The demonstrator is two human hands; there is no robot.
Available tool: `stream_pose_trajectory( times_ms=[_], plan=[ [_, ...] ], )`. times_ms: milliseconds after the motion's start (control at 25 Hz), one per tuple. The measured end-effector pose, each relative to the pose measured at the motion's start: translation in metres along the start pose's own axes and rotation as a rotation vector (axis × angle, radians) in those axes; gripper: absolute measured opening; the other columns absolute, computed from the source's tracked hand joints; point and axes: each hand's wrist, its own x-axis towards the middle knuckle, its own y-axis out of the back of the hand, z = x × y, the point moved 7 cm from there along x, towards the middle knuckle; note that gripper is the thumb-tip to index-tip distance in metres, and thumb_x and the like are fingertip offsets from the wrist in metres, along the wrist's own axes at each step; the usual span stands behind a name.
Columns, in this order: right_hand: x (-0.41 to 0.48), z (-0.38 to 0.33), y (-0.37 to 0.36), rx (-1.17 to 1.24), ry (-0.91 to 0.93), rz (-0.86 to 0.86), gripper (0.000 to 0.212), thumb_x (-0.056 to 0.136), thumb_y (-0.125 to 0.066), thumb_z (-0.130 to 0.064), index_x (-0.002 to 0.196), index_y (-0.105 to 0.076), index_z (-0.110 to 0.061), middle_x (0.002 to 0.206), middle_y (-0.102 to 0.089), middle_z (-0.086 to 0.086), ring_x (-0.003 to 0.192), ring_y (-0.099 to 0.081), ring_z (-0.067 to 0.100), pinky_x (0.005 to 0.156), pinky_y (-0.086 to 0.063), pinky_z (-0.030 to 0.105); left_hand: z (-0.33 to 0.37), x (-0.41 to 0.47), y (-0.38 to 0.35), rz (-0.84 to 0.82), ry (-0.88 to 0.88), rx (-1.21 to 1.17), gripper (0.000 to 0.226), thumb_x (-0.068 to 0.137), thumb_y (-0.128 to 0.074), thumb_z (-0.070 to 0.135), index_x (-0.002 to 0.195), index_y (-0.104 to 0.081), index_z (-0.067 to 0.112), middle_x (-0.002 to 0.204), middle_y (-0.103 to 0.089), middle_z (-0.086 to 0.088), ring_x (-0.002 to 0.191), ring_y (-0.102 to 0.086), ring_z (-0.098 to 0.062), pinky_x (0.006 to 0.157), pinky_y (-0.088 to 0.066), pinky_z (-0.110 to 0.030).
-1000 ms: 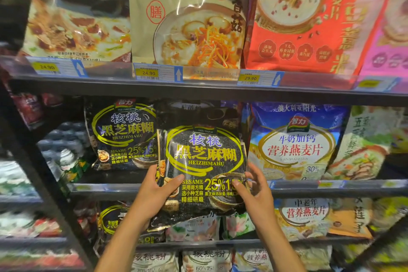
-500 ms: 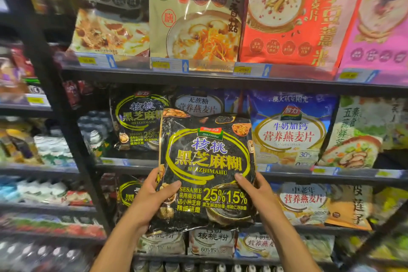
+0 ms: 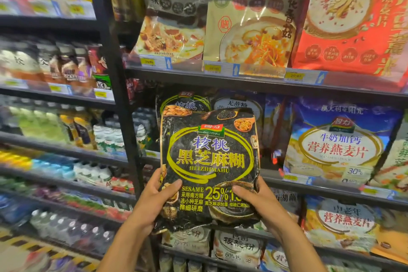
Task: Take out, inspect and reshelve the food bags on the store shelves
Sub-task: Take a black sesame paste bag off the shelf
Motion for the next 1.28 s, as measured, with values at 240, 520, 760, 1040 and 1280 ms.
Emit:
stream_pose_trajectory(
  times_ms=[240,520,760,1040,1280],
  plan=[
    [0.071,-0.017,-0.044,0.008,0.032,0.006,0.091,0.052,-0.102,-0.046,0.131,-0.060,-0.029,0.122,-0.077,-0.002,0.108,-0.075,0.020,0.101,-0.056,0.045,0.021,0.075,0.040,-0.045,-0.008,0.077,0.052,0.087,-0.082,0.029,0.122,-0.055,0.055,0.147,-0.048,0.017,0.134,-0.051,-0.009,0.111,-0.043,-0.034],
    [0.145,-0.046,-0.071,-0.069,0.106,0.154,0.066,0.069,-0.095,-0.038,0.126,-0.062,-0.036,0.121,-0.075,-0.012,0.112,-0.071,0.012,0.101,-0.054,0.039,0.038,0.166,0.074,-0.020,-0.053,0.274,0.039,0.093,-0.078,0.024,0.113,-0.058,0.051,0.113,-0.070,0.036,0.109,-0.065,0.010,0.099,-0.054,-0.019],
    [0.187,-0.063,-0.088,-0.155,0.176,0.213,0.064,0.074,-0.093,-0.031,0.125,-0.055,-0.037,0.120,-0.069,-0.018,0.111,-0.064,0.002,0.092,-0.049,0.030,0.032,0.222,0.090,0.091,-0.031,0.278,0.045,0.093,-0.077,0.022,0.131,-0.059,0.039,0.129,-0.070,0.012,0.117,-0.068,-0.009,0.090,-0.055,-0.024],
    [0.218,-0.053,-0.092,-0.312,0.142,0.252,0.054,0.076,-0.092,-0.028,0.116,-0.055,-0.032,0.115,-0.069,-0.014,0.107,-0.066,0.002,0.081,-0.051,0.016,0.019,0.249,0.096,0.124,-0.003,0.319,0.055,0.099,-0.068,0.014,0.147,-0.047,0.031,0.144,-0.059,0.002,0.096,-0.066,0.010,0.089,-0.051,-0.029],
    [0.212,-0.032,-0.094,-0.613,0.170,0.254,0.051,0.074,-0.090,-0.046,0.113,-0.058,-0.049,0.114,-0.067,-0.029,0.104,-0.063,-0.014,0.091,-0.053,0.026,-0.010,0.237,0.107,0.059,0.085,0.475,0.088,0.093,-0.074,0.009,0.163,-0.022,0.024,0.150,-0.050,0.003,0.118,-0.060,0.003,0.100,-0.050,-0.024]
  ],
)
